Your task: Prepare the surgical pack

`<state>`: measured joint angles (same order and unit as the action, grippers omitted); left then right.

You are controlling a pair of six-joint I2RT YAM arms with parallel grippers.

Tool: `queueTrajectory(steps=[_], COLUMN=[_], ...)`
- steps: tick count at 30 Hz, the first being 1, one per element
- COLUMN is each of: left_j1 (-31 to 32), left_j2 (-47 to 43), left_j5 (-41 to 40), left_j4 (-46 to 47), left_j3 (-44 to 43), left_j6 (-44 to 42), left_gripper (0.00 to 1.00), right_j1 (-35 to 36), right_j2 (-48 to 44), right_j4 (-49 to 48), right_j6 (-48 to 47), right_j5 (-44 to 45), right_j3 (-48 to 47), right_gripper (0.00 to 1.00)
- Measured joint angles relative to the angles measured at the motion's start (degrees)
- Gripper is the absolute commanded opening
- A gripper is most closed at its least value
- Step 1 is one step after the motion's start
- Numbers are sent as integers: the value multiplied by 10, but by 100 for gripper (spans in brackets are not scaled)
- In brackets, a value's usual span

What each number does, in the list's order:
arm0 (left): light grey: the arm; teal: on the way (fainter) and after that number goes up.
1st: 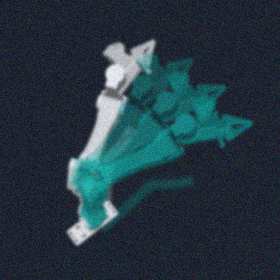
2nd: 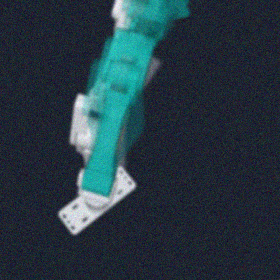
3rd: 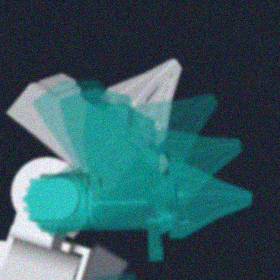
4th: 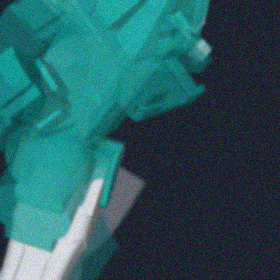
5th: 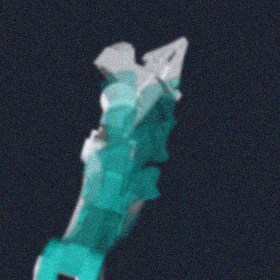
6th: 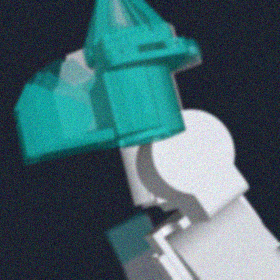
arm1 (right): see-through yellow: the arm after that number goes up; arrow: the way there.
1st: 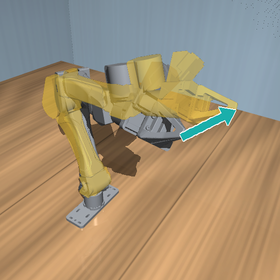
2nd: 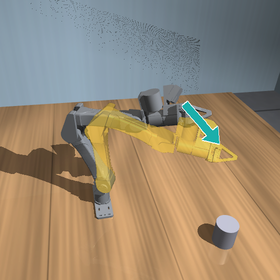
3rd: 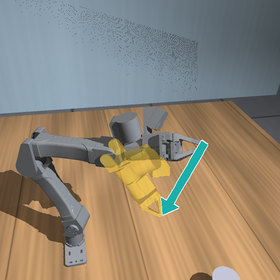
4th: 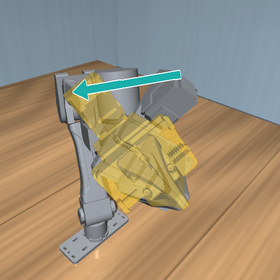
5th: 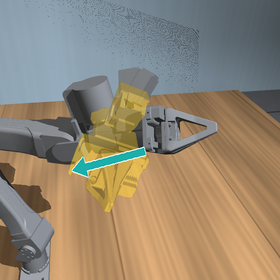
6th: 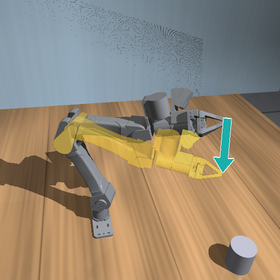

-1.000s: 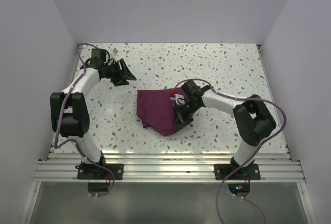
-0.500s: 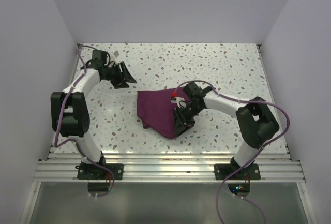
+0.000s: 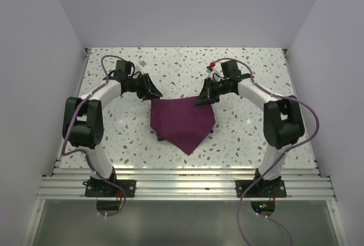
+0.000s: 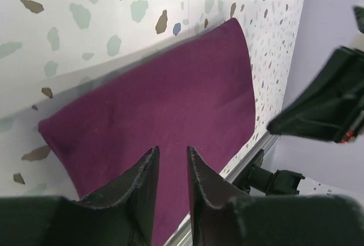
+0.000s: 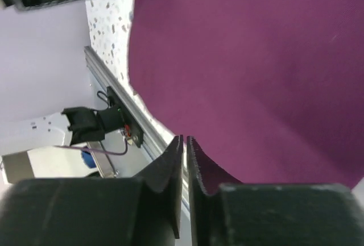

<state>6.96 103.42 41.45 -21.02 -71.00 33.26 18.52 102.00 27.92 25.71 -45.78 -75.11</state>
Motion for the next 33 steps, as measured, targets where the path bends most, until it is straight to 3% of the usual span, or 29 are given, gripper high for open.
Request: queueTrajectory(steps=[5, 12, 20, 26, 33], left_j1=[3, 3, -6, -5, 34], left_j2=[42, 72, 68, 51, 52], left_j5=[18, 26, 7, 18, 58], left_j4=[40, 59, 30, 30, 111], left_j3=[6, 37, 41, 21, 18], left_j6=[23, 31, 0, 8, 67], left_gripper=[24, 19, 21, 28, 28], right_j1=[-9, -68, -152, -95, 11], right_j2=[114, 162, 162, 155, 171], right_j4=[-71, -181, -144, -117, -157], right_j6=[53, 121, 77, 66, 100], right_j5=[-32, -67, -58, -60, -69], right_j3=[-15, 24, 31, -18, -111], right_gripper=[5, 3, 5, 6, 5])
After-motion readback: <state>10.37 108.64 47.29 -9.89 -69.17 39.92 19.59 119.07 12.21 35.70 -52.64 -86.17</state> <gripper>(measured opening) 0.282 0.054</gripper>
